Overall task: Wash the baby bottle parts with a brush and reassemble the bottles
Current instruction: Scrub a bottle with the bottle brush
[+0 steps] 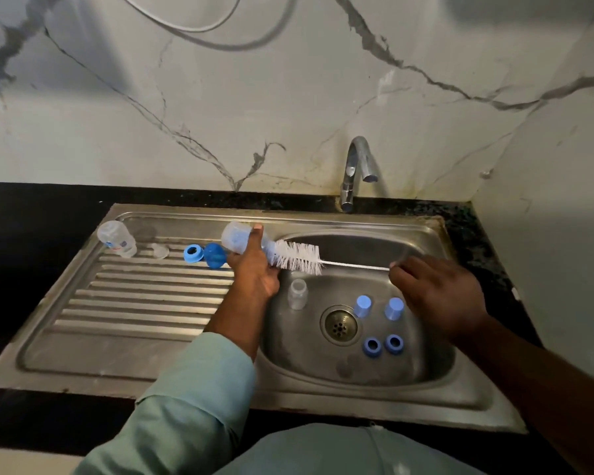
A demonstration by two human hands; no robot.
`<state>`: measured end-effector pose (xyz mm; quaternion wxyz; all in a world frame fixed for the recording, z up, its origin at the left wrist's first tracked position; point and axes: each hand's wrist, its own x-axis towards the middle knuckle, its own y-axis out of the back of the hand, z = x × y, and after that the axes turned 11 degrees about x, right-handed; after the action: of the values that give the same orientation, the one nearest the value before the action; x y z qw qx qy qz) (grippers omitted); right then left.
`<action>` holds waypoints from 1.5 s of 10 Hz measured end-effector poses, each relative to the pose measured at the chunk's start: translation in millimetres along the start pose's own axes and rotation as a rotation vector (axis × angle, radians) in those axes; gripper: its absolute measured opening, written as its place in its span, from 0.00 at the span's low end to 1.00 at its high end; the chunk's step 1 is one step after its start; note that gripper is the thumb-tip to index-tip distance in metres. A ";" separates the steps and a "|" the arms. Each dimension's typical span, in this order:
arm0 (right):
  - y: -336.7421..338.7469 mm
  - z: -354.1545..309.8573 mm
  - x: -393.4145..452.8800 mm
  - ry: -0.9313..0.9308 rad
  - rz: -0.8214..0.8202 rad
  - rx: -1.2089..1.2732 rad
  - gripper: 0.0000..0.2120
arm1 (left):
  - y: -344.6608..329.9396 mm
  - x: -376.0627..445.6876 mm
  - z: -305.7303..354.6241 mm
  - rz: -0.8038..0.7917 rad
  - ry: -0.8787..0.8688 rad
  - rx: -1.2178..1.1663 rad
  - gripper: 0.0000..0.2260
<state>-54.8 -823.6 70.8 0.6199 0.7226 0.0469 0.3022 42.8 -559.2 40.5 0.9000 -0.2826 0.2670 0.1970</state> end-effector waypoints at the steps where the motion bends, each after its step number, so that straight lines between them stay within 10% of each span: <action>1: 10.9 -15.2 14.2 -0.786 -0.363 1.001 0.07 | 9.5 -6.0 4.7 -0.286 0.094 -0.084 0.27; 2: 11.4 -19.7 14.7 -0.974 -0.635 1.413 0.10 | 20.4 -4.8 9.9 -0.483 0.085 -0.151 0.37; 4: -2.4 -19.8 13.2 -0.377 -0.218 -0.027 0.08 | 6.7 -4.0 6.3 -0.219 -0.019 -0.259 0.34; 5: -9.9 -25.0 6.4 -0.321 -0.461 0.475 0.11 | 5.1 -2.0 2.0 -0.159 -0.081 -0.196 0.30; 7: 26.6 -22.2 18.9 -0.464 -0.442 1.269 0.13 | 15.0 4.3 -0.5 -0.116 -0.137 -0.129 0.30; 9: -6.4 -2.0 24.4 -0.466 -0.604 0.234 0.08 | 12.0 -1.3 3.9 -0.250 -0.023 -0.116 0.29; 10: 14.7 -31.7 10.9 -0.203 -0.617 0.645 0.14 | 18.8 1.1 9.5 -0.319 0.010 -0.191 0.28; 11: 13.9 -26.4 22.1 -0.294 -0.199 0.918 0.14 | 23.8 1.1 6.1 -0.314 0.023 -0.164 0.30; 12: -9.9 -0.1 40.5 -0.631 -0.235 0.654 0.15 | 18.9 -5.0 -0.3 -0.281 0.025 -0.121 0.33; 13: -20.5 -0.4 25.8 -0.449 -0.615 0.487 0.13 | 11.3 -3.3 -1.2 -0.268 0.019 -0.171 0.27; 15: 0.3 -5.4 35.2 -0.258 -0.209 0.756 0.12 | 17.1 0.7 -10.2 -0.225 0.019 -0.094 0.30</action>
<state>-29.0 -803.4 84.6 0.3392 0.9227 0.1497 0.1060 30.9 -552.3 26.1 0.8996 -0.3545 0.2325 0.1045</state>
